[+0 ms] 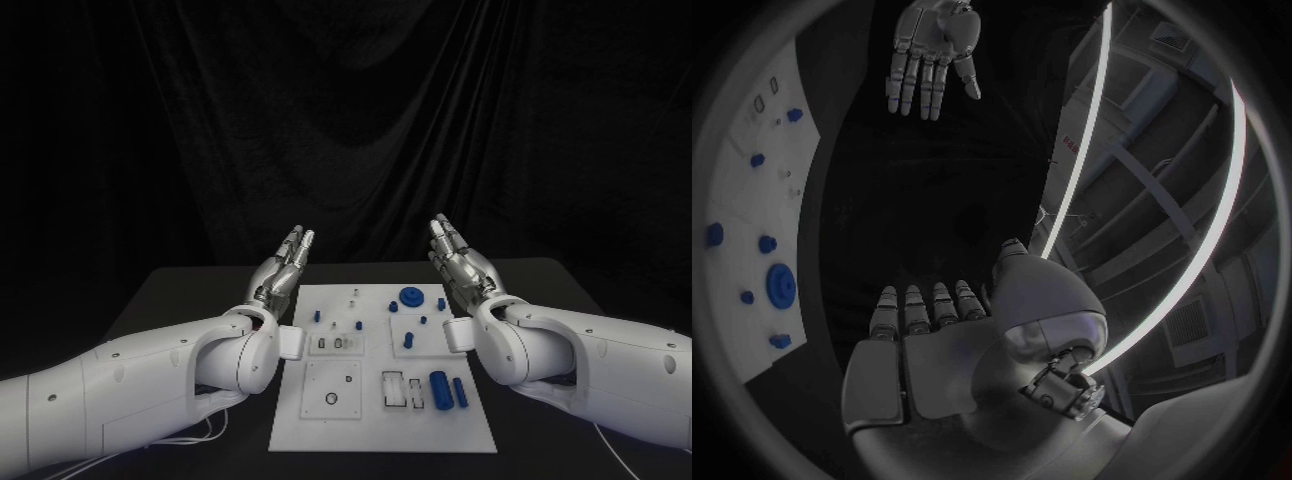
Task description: Assemble the parts on the task board
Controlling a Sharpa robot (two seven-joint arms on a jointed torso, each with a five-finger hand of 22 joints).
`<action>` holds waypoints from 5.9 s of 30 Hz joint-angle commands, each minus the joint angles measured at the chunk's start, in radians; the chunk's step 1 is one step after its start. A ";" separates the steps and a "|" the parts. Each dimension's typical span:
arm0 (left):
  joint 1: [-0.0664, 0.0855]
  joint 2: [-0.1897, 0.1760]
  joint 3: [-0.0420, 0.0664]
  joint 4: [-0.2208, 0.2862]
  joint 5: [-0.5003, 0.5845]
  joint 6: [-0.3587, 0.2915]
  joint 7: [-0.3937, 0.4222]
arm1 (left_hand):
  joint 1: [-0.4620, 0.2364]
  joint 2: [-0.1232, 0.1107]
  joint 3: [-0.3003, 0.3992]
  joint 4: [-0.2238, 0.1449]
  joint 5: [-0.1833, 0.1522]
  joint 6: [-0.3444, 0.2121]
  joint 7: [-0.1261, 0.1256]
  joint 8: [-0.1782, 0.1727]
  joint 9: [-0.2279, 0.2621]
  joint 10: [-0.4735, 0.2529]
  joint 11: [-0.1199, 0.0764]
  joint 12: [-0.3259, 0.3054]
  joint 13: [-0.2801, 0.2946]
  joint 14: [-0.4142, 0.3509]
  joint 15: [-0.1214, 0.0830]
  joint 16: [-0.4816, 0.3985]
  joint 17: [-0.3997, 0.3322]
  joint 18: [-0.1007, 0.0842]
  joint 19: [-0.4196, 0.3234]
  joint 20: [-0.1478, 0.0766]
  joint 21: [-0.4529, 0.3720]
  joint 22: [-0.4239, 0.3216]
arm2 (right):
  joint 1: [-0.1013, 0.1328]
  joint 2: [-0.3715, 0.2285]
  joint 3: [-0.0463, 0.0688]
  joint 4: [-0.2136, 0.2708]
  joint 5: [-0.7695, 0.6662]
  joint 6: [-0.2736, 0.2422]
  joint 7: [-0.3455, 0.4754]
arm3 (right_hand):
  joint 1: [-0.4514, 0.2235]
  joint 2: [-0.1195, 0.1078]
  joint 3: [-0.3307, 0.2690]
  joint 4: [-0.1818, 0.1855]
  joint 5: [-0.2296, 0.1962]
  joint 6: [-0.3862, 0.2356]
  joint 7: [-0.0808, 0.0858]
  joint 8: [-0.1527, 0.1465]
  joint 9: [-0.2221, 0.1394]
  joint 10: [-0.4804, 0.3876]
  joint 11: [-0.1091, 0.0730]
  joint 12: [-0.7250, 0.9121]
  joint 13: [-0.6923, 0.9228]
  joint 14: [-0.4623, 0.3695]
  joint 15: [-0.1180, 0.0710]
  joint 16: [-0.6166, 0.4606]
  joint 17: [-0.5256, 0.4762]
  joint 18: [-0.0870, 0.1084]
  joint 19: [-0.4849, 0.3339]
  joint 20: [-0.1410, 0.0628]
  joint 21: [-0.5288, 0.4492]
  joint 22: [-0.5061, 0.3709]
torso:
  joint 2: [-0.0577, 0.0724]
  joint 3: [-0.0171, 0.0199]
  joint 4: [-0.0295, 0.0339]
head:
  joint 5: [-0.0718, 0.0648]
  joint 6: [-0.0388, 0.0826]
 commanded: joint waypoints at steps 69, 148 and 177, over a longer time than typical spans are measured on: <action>0.070 -0.286 -0.082 0.110 -0.342 0.286 0.283 | 0.309 -0.011 0.039 0.010 0.326 0.138 0.046 0.023 0.018 0.043 0.178 0.032 0.013 0.003 0.118 -0.003 0.000 0.018 0.046 0.256 0.033 0.019 | 0.319 -0.063 -0.103 -0.080 -1.926 0.272 -0.591 | 0.529 -0.385 0.507 -0.112 0.167 0.873 0.240 0.066 0.083 0.875 0.200 0.188 0.065 1.441 -0.032 1.125 0.837 -0.070 1.408 0.030 1.295 1.129 | 0.213 -0.0244 0.0604 | -0.032 -0.113; 0.071 -0.280 -0.083 0.085 -0.342 0.326 0.262 | 0.362 -0.013 0.058 0.008 0.403 0.137 0.059 0.022 0.017 0.042 0.195 0.034 0.013 0.011 0.143 0.000 0.002 0.018 0.055 0.275 0.042 0.022 | 0.247 0.081 -0.103 -0.269 -1.927 0.165 -0.442 | 0.516 -0.378 0.638 -0.136 0.163 1.099 0.263 0.188 0.203 1.187 0.154 0.120 0.078 1.452 -0.060 1.197 0.950 -0.082 1.405 0.007 1.361 1.260 | 0.269 -0.0254 0.0762 | -0.049 -0.077; 0.071 -0.267 -0.083 0.066 -0.342 0.331 0.254 | 0.367 -0.012 0.061 0.007 0.409 0.139 0.065 0.023 0.018 0.042 0.198 0.035 0.013 0.011 0.146 -0.001 0.002 0.018 0.054 0.279 0.041 0.021 | 0.338 0.183 -0.102 -0.315 -1.811 0.236 -0.501 | 0.492 -0.388 0.629 -0.121 0.164 1.078 0.266 0.180 0.235 1.190 0.163 0.088 0.069 1.450 -0.056 1.191 0.947 -0.083 1.404 0.008 1.358 1.264 | 0.273 -0.0298 0.0769 | -0.035 -0.079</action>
